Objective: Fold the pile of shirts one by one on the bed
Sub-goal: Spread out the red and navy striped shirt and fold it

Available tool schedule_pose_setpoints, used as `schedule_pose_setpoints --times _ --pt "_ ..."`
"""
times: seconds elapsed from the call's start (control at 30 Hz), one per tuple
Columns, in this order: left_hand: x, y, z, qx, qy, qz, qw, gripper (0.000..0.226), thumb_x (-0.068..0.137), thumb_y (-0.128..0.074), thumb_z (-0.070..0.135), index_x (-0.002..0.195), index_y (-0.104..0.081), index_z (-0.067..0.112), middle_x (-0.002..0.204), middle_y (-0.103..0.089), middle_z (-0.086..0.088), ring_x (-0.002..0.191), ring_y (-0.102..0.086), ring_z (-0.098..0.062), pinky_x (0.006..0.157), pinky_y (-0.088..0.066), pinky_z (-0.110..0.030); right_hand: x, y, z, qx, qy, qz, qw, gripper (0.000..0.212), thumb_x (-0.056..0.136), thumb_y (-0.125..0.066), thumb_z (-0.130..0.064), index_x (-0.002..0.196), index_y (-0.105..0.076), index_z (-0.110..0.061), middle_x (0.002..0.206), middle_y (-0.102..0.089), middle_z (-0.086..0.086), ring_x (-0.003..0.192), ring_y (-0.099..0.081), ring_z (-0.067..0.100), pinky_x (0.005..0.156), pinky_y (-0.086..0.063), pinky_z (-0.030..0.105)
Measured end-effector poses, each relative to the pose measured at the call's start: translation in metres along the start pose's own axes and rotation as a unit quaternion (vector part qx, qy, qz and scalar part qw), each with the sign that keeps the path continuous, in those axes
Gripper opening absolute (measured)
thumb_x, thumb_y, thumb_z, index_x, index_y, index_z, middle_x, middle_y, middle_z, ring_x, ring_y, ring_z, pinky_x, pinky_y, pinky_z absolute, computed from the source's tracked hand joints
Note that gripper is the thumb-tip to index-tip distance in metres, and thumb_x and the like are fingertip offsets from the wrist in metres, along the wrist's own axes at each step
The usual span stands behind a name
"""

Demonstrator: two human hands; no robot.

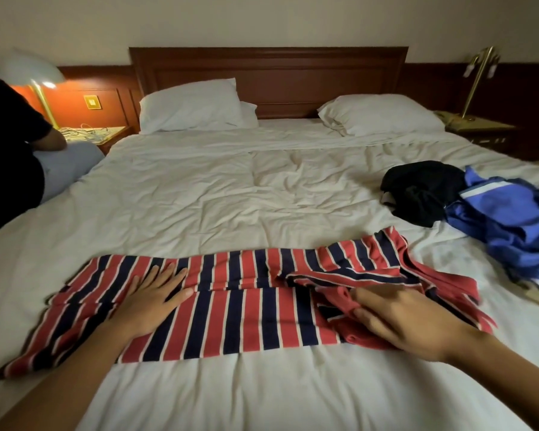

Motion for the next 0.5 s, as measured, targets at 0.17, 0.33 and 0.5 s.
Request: schedule_pose_setpoints --times 0.17,0.33,0.5 --pt "0.007 -0.002 -0.015 -0.015 0.012 -0.02 1.0 0.073 0.08 -0.001 0.083 0.147 0.008 0.058 0.165 0.008 0.018 0.153 0.013 -0.018 0.122 0.009 -0.052 -0.009 -0.042 0.01 0.0 0.005 -0.139 0.99 0.05 0.1 -0.033 -0.061 0.148 -0.032 -0.048 0.154 -0.025 -0.032 0.139 -0.026 -0.012 0.113 -0.026 0.015" --pt "0.012 -0.002 -0.029 -0.043 0.023 -0.012 0.999 0.073 0.082 -0.006 0.082 0.151 -0.002 0.057 0.164 0.005 0.023 0.153 0.008 -0.016 0.121 0.01 -0.054 0.008 0.003 0.049 0.155 -0.082 -0.071 0.982 0.03 0.102 -0.049 -0.034 0.128 -0.06 -0.044 0.121 -0.061 -0.037 0.11 -0.056 -0.016 0.092 -0.042 0.007" --pt "0.013 -0.006 -0.03 -0.04 0.023 0.0 0.999 0.066 0.084 -0.006 0.079 0.146 0.003 0.06 0.164 0.006 0.022 0.153 0.01 -0.016 0.121 0.011 -0.054 0.071 0.011 0.107 0.182 -0.17 -0.214 0.945 0.025 0.099 -0.058 -0.012 0.102 -0.071 -0.033 0.099 -0.074 -0.018 0.093 -0.065 -0.003 0.082 -0.043 0.009"
Point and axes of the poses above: each hand's wrist, its own x-axis towards the middle knuckle, its own y-axis out of the back of the hand, z = x × y, the point moved 8 cm from there along x, towards the middle knuckle
